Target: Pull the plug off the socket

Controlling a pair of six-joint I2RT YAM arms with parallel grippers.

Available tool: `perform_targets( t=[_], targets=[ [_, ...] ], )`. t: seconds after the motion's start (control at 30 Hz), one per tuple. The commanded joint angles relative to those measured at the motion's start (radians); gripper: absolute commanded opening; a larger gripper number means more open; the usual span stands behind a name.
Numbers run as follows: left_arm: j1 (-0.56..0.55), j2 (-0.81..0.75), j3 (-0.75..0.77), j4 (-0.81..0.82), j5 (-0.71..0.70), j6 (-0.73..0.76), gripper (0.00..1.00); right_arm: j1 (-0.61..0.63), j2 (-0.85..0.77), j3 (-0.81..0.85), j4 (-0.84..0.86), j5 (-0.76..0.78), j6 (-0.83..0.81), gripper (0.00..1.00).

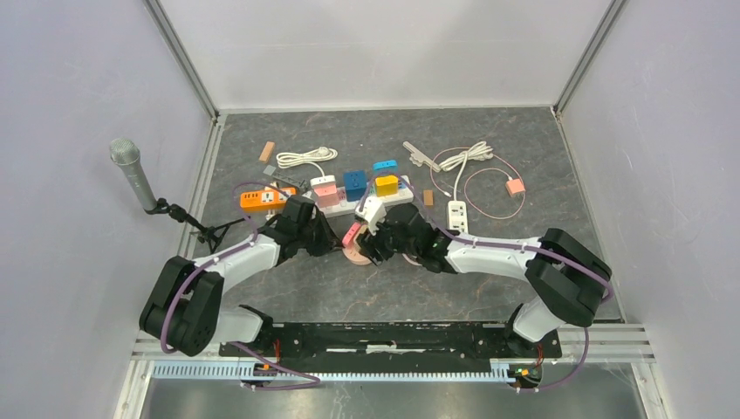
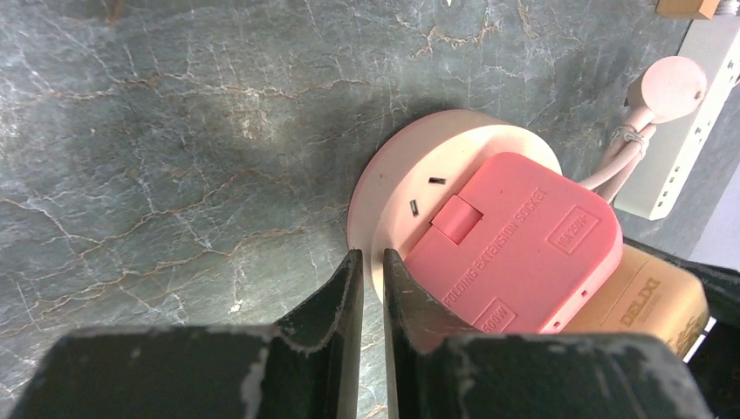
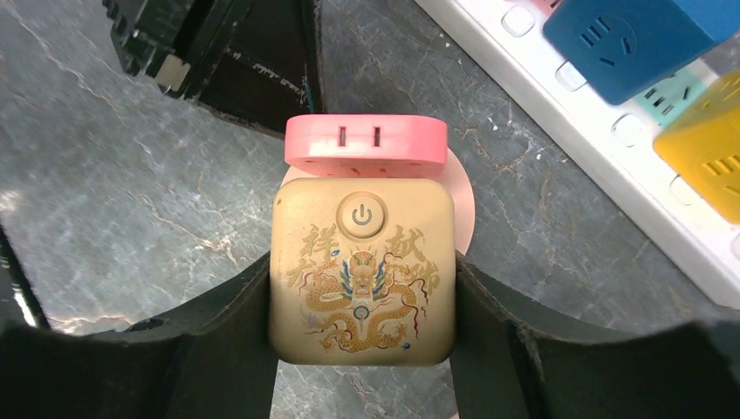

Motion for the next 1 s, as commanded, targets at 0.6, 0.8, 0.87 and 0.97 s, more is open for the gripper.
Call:
perform_targets(
  t=[0.6, 0.8, 0.87, 0.97],
  targets=[
    [-0.004, -0.026, -0.013, -0.184, -0.144, 0.092, 0.2, -0.091, -0.115, 0.034, 0.143, -0.231, 0.169, 0.0],
    [-0.003, -0.056, 0.014, -0.214, -0.146, 0.09, 0.2, -0.102, -0.143, 0.086, 0.035, -0.157, 0.2, 0.0],
    [-0.003, -0.083, 0.034, -0.242, -0.159, 0.091, 0.2, -0.117, -0.171, 0.091, -0.01, -0.102, 0.202, 0.0],
    [-0.003, -0.133, 0.077, -0.307, -0.203, 0.099, 0.21, -0.157, -0.23, 0.098, -0.101, 0.006, 0.213, 0.0]
  ],
)
